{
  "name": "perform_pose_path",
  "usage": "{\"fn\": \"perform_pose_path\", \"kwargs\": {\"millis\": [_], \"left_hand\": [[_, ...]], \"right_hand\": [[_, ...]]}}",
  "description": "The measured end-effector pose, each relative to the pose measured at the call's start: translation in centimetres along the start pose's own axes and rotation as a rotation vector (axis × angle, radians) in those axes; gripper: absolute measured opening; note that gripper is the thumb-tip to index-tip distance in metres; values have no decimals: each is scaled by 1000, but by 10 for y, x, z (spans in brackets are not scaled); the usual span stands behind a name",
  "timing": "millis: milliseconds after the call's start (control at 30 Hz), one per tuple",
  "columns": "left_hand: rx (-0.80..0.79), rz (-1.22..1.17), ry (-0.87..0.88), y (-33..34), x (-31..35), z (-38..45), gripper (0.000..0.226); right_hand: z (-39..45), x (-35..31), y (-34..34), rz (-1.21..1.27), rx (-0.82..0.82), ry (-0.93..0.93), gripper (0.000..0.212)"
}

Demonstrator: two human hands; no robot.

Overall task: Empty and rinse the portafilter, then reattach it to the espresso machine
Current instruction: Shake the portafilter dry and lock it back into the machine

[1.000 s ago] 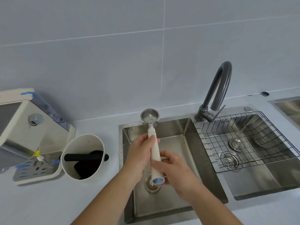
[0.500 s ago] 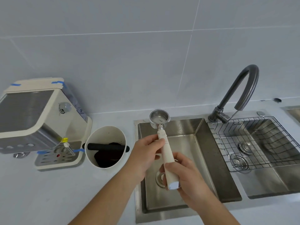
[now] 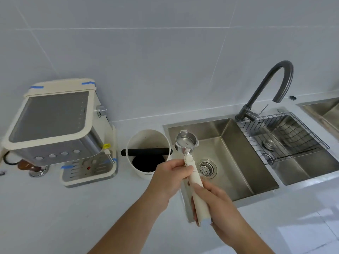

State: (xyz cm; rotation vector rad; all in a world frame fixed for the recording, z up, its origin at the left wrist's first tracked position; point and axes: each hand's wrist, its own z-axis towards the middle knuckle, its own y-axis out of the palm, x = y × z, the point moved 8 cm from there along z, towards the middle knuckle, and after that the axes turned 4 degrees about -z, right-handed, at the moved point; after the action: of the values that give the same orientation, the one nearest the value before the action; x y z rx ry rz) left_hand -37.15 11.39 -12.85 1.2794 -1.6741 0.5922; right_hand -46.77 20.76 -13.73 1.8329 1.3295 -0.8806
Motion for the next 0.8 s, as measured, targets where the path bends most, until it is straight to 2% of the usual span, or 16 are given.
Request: {"fn": "perform_pose_path", "kwargs": {"millis": [233,300,367,800], "left_hand": [[-41,60,-66,-53,-33,-45,21],[-43,81,-65,-71,-38,-58,19],[-36,102,-74,-87,-42,-69,17],[146,139,-92,-209,-41,-105,14]], "right_hand": [[-26,43,56,16,14,42,22],[-30,52,74,6,-10,69,33],[-32,61,90,-4,-51,104,39],[-19,70,206,-109,-422,173,41]]}}
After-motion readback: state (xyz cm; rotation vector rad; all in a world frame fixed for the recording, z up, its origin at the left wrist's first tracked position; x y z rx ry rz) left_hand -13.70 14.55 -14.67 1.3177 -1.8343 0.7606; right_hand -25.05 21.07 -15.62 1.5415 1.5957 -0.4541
